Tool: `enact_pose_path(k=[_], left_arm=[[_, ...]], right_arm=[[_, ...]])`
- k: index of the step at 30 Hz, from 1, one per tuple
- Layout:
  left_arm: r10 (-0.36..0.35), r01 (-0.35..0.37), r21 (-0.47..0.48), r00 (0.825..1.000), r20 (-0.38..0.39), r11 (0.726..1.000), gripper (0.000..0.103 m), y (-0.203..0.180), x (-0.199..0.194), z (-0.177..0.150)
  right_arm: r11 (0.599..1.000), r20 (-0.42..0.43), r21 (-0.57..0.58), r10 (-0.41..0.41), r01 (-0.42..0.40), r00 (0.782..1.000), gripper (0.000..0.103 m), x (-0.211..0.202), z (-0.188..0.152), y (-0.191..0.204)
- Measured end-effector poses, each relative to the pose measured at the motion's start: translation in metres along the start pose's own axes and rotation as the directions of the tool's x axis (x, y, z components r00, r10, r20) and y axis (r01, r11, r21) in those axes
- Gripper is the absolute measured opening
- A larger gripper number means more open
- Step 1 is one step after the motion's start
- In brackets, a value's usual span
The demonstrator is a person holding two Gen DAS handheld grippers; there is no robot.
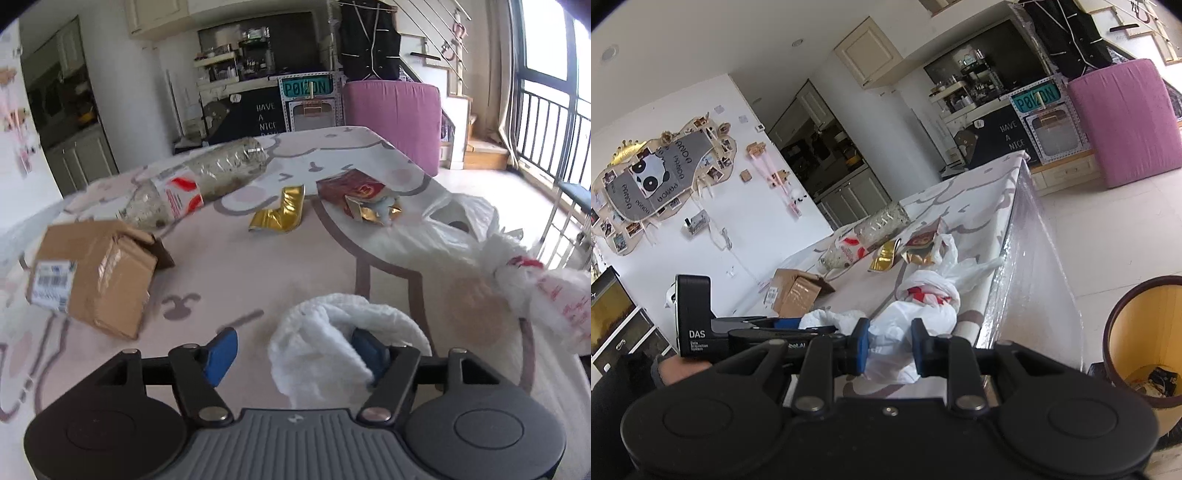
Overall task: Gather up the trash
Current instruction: 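Lift the tissue with the left tool while the right tool lifts the plastic bag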
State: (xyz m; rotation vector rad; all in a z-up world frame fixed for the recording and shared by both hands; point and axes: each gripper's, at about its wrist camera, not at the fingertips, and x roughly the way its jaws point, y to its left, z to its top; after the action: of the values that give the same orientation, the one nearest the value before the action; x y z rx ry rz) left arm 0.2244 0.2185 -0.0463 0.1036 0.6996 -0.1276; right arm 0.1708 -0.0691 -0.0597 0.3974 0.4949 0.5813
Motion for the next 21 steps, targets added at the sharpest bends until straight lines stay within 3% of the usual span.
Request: enact_pose_path(k=[6,7,9,11,13,18,21], left_arm=[[-0.099,0.098,-0.097,0.995,-0.005,0.990,0.069,-0.003,0.004,-0.008],[-0.088,0.088,-0.091,0.996,0.001,0.992,0.069,-0.006,0.003,-0.009],[-0.093,0.094,-0.090,0.996,0.014,0.991,0.059,-0.011,0.002,-0.010],[-0.102,0.104,-0.097,0.995,0.022,0.990,0.040,-0.014,-0.001,-0.011],[-0.124,0.127,-0.102,0.992,0.032,0.987,0.020,-0.019,-0.004,-0.011],[-0.107,0.111,-0.088,0.993,0.055,0.990,0.015,-0.035,-0.014,-0.016],[-0.116,0.122,-0.094,0.991,0.066,0.988,0.015,-0.040,-0.019,-0.019]], right_arm=[[1.000,-0.021,-0.019,0.018,-0.018,1.000,0.024,0.003,-0.004,0.002],[0.999,-0.030,-0.021,0.031,-0.031,0.999,0.024,0.003,-0.005,0.003],[0.997,-0.057,-0.025,0.074,-0.075,0.996,0.024,0.006,-0.006,0.003],[0.993,-0.094,-0.033,0.110,-0.114,0.989,0.024,0.009,-0.008,0.004],[0.993,-0.112,-0.062,0.094,-0.102,0.989,0.025,0.009,-0.011,0.007],[0.997,-0.108,-0.079,0.007,-0.016,0.994,0.027,0.005,-0.010,0.001],[0.997,-0.085,-0.073,-0.034,0.028,0.996,0.037,0.003,-0.011,-0.003]])
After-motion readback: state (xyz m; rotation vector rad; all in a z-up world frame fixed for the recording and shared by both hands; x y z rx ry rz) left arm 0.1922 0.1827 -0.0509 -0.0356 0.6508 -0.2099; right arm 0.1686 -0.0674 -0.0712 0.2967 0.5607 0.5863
